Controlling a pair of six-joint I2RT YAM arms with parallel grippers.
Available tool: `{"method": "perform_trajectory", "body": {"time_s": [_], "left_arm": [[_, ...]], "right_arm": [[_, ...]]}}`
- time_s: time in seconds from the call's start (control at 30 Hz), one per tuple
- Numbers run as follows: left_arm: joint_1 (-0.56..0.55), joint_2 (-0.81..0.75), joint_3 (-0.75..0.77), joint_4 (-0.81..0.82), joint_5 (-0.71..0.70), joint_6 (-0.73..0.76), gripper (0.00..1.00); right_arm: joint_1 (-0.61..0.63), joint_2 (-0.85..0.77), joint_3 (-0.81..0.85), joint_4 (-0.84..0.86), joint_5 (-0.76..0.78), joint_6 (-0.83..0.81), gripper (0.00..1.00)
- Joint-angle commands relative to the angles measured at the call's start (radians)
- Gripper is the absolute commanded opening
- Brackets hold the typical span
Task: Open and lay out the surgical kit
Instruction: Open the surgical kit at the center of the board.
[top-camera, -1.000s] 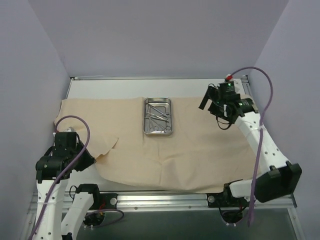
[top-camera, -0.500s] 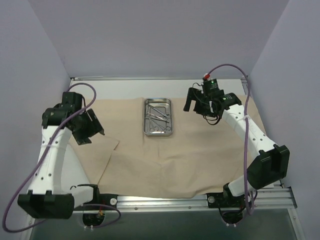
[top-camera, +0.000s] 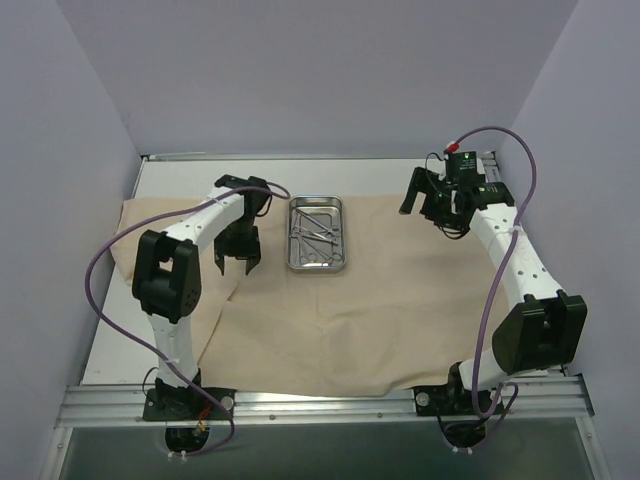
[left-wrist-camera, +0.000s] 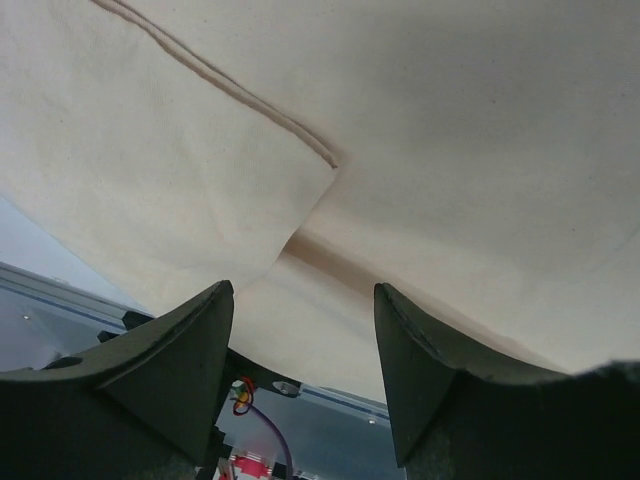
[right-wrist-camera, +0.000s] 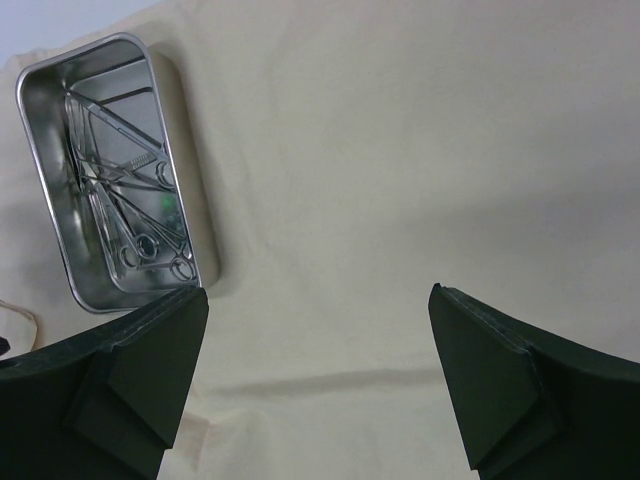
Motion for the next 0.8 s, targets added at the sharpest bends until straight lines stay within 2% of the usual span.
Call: {"method": "perform_trajectory", "body": {"time_s": [0.0,0.17,0.5,0.77], "left_arm": [[-0.003,0.026,0.043,-0.11,-0.101,0.029,0.67],[-0.002,0.084,0.033,-0.058,-0.093,0.058,0.66],[0.003,0.199,0.062,0.018,-0.098,0.093,0.54],[0.033,0.227,0.056,0.054,-0.075,0.101,0.52]], "right_arm": [[-0.006,-0.022,0.035,-0.009,-0.024,-0.02,1.0],[-0.016,-0.008,0.035,-0.003,-0.034,-0.014,1.0],[-0.017,0.002,0.024,-0.002,-0.048,-0.007,1.0],[-0.017,0.004,0.018,0.0,-0.056,-0.008,1.0]]}}
